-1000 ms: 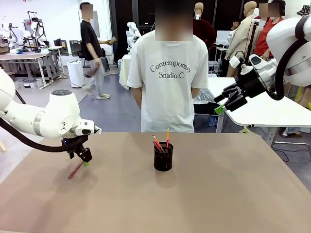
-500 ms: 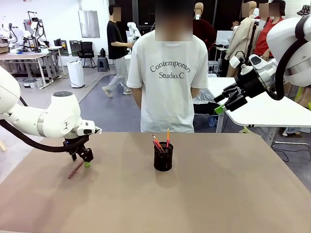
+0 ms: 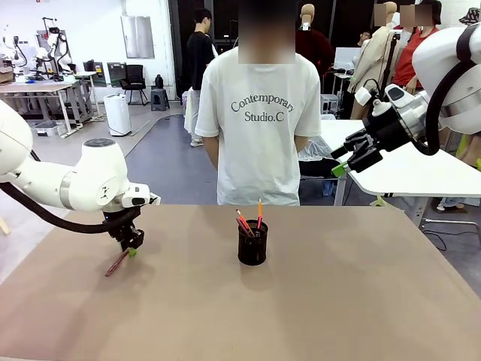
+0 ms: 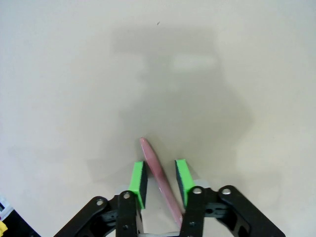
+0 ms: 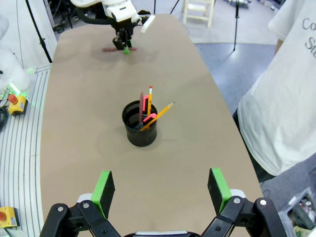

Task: Place the pens into the pen holder.
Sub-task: Pick up a writing instrument from the table and place it into the Pen holder.

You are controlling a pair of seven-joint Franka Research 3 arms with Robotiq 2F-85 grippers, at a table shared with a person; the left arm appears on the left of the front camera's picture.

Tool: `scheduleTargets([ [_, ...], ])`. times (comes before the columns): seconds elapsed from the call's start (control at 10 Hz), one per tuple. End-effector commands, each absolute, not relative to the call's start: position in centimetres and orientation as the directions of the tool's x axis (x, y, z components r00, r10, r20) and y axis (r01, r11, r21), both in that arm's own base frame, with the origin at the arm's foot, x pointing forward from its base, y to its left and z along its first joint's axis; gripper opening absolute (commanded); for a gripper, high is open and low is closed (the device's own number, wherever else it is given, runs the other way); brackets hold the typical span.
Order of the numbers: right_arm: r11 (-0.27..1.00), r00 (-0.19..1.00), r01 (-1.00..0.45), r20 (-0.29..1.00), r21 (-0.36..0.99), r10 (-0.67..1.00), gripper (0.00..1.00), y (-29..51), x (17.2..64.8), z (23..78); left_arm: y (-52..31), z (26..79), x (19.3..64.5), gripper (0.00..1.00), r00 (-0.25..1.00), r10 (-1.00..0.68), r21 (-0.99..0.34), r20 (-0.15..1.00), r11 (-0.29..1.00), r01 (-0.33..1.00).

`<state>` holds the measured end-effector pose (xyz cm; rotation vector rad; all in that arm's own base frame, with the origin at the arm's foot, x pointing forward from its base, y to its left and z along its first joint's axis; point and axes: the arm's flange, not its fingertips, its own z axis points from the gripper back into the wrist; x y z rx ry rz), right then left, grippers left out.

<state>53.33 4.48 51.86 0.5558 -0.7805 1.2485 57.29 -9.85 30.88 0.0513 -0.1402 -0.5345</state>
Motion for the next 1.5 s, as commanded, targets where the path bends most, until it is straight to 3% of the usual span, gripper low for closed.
scheduleTargets([
  [0.0, 0.244, 0.117, -0.969, 0.774, -0.050, 0.622, 1.00, 4.6, 53.3, 52.0, -9.8, 31.0, 56.8, 0.00, 0.854, -0.508, 0.077, 0.111, 0.861, 0.502],
  [0.4, 0.244, 0.117, -0.969, 0.774, -0.050, 0.622, 1.00, 4.6, 53.3, 52.0, -10.1, 31.9, 56.1, 0.00, 0.847, -0.519, 0.070, 0.116, 0.855, 0.514],
  [0.6, 0.244, 0.117, -0.969, 0.774, -0.050, 0.622, 1.00, 4.6, 53.3, 52.0, -10.4, 33.1, 55.7, 0.00, 0.822, -0.539, 0.034, 0.182, 0.839, 0.543],
  [0.8, 0.244, 0.117, -0.969, 0.774, -0.050, 0.622, 1.00, 4.6, 53.3, 52.0, -10.7, 35.3, 54.9, 0.00, 0.799, -0.529, -0.138, 0.285, 0.802, 0.581],
  [0.9, 0.244, 0.117, -0.969, 0.774, -0.050, 0.622, 1.00, 4.6, 53.3, 52.0, -10.3, 36.5, 54.6, 0.00, 0.763, -0.529, -0.226, 0.372, 0.745, 0.627],
  [1.0, 0.244, 0.117, -0.969, 0.774, -0.050, 0.622, 1.00, 4.6, 53.3, 52.0, -9.5, 37.7, 54.1, 0.00, 0.657, -0.554, -0.282, 0.511, 0.615, 0.737],
  [1.2, 0.244, 0.117, -0.969, 0.774, -0.050, 0.622, 1.00, 4.6, 53.3, 52.0, -8.2, 39.2, 53.4, 0.00, 0.545, -0.505, -0.387, 0.669, 0.389, 0.836],
  [1.4, 0.244, 0.117, -0.969, 0.774, -0.050, 0.622, 1.00, 4.6, 53.3, 52.0, -6.9, 40.3, 53.0, 0.00, 0.423, -0.379, -0.388, 0.823, 0.168, 0.906],
])
